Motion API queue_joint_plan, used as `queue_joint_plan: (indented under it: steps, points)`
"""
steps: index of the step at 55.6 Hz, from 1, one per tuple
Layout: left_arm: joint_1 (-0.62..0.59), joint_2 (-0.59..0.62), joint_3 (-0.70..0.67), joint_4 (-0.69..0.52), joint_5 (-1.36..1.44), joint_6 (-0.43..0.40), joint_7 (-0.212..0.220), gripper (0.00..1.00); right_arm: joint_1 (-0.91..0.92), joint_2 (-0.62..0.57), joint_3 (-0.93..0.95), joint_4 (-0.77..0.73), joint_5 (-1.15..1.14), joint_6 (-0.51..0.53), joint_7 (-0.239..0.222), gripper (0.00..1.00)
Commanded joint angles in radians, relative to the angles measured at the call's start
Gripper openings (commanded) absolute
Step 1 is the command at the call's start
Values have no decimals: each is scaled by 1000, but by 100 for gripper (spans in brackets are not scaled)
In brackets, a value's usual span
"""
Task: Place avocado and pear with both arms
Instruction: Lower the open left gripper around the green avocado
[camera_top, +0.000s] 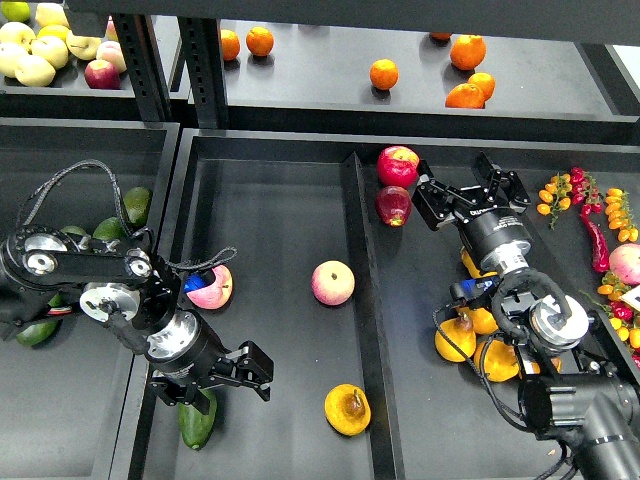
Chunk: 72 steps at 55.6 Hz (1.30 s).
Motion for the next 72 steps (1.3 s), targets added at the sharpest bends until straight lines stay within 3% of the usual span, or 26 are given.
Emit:
queue_joint_plan:
  steps: [1, 28, 72]
  points:
    - [6, -39, 47, 53, -1, 0, 0, 99, 11, 0, -1, -7, 1, -1, -1, 100]
    - [11, -169, 150, 189, -1, 0, 0, 99, 11, 0, -2, 4, 12, 8, -1, 100]
    - [74, -169, 194, 309, 19, 0, 0, 99, 14, 0, -25, 1, 12, 11, -1, 100]
